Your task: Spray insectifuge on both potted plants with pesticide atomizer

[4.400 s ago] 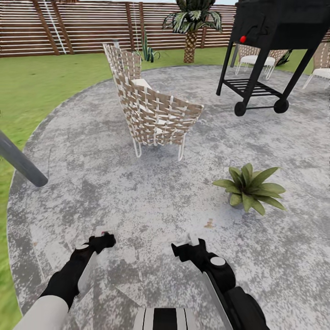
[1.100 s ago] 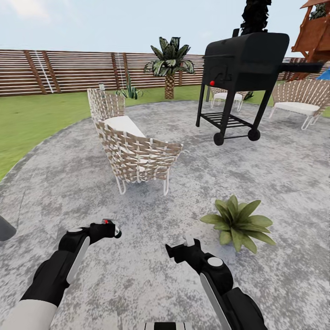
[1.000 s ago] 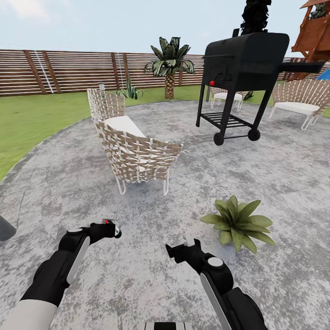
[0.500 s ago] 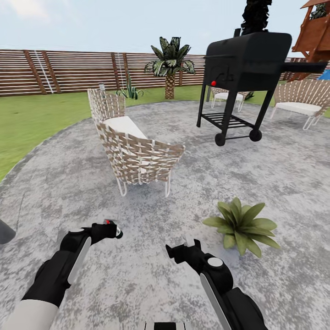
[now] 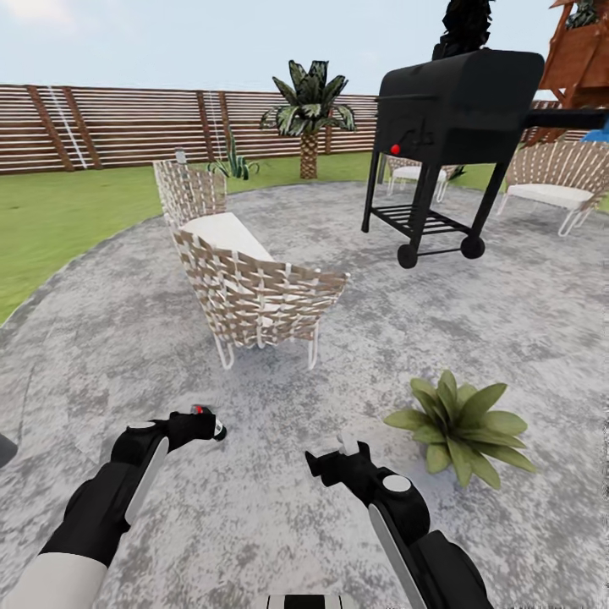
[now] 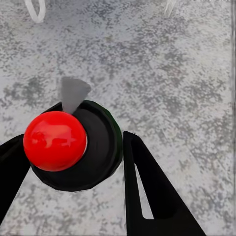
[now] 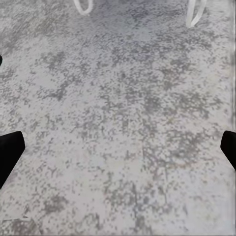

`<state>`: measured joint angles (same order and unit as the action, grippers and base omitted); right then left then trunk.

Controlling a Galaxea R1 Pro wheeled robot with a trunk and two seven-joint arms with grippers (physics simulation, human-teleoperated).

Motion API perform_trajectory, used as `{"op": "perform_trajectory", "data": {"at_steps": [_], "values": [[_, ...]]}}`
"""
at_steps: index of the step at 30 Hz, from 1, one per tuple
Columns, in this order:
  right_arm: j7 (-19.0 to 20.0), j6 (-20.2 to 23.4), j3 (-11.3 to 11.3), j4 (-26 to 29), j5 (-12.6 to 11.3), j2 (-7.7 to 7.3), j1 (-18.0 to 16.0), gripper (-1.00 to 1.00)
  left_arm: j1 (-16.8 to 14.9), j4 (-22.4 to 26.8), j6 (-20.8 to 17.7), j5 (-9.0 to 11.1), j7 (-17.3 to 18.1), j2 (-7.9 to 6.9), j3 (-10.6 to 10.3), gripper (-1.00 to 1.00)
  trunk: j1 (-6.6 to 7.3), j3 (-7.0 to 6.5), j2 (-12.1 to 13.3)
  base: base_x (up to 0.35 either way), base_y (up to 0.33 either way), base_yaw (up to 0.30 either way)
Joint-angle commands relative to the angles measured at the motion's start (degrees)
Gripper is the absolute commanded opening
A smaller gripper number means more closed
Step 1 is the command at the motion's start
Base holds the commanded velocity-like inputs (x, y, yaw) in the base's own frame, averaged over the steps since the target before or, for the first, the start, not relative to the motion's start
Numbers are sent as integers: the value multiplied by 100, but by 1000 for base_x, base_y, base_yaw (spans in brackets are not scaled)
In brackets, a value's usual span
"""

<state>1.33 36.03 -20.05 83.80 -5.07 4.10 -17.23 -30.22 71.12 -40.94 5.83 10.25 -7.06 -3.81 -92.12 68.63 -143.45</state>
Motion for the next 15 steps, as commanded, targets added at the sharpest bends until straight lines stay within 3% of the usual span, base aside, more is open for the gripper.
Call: {"op": "perform_trajectory", "data": {"at_steps": [1,15], "values": [[-10,27,1,5,-47,2,-2,100,-2,7,-34,59,-23,-5,-6,-100,1,3,-2,10,8,-219],[-10,27,3,5,-47,-3,-3,100,-2,7,-37,58,-23,-5,-1,-100,1,-29,-2,2,2,-225]]}}
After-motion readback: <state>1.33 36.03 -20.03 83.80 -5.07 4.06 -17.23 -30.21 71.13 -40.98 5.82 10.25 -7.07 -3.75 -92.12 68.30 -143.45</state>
